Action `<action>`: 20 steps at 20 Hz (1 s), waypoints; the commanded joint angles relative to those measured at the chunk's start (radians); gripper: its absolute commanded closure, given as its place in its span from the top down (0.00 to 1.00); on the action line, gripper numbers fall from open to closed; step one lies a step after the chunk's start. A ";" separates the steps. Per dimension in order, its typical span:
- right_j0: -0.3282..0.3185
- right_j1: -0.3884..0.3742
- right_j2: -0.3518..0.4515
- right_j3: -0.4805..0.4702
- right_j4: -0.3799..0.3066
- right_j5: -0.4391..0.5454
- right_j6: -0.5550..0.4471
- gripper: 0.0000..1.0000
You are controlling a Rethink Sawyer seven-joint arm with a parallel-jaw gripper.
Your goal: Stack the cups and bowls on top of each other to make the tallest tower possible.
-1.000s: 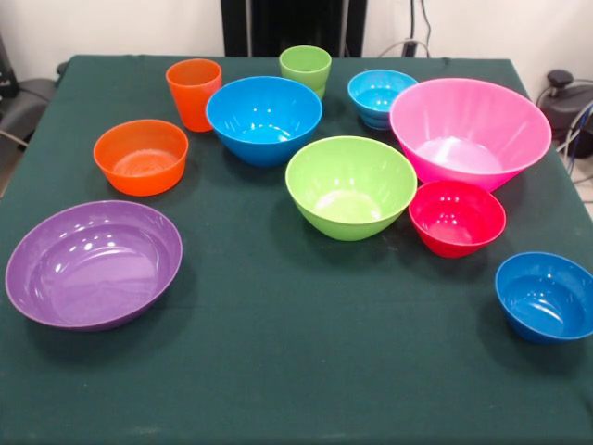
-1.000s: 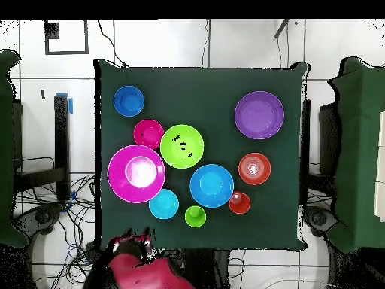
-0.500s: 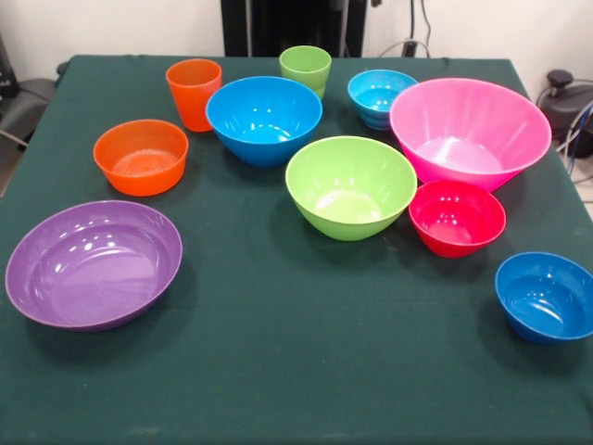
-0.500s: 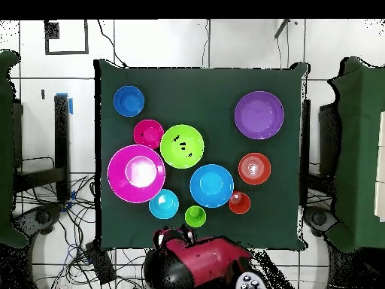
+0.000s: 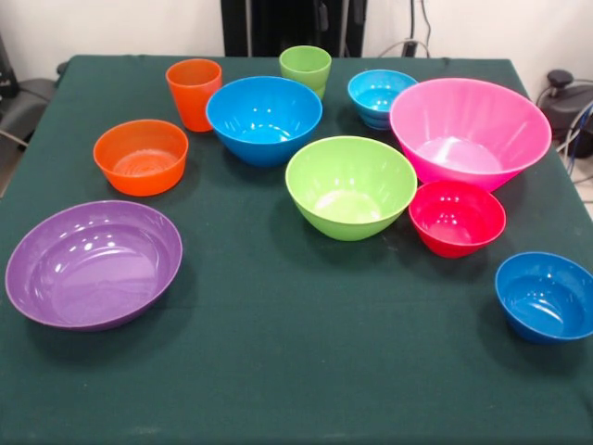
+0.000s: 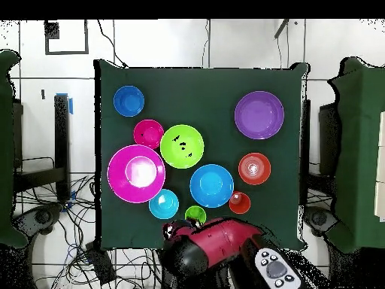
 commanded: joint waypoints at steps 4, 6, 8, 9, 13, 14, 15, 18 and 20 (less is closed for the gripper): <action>0.001 0.078 0.133 -0.159 -0.134 0.077 -0.162 1.00; 0.019 0.093 0.121 -0.174 -0.149 0.059 -0.131 1.00; 0.021 0.090 0.137 -0.177 -0.115 0.104 -0.132 1.00; 0.021 0.076 0.146 -0.175 -0.100 0.118 -0.133 1.00; 0.014 0.087 0.152 -0.195 -0.090 0.142 -0.138 1.00; 0.012 0.092 0.150 -0.201 -0.094 0.141 -0.137 1.00; 0.008 0.100 0.148 -0.207 -0.099 0.143 -0.138 1.00; -0.009 0.108 0.153 -0.209 -0.088 0.166 -0.143 1.00; -0.018 0.098 0.158 -0.196 -0.080 0.173 -0.143 1.00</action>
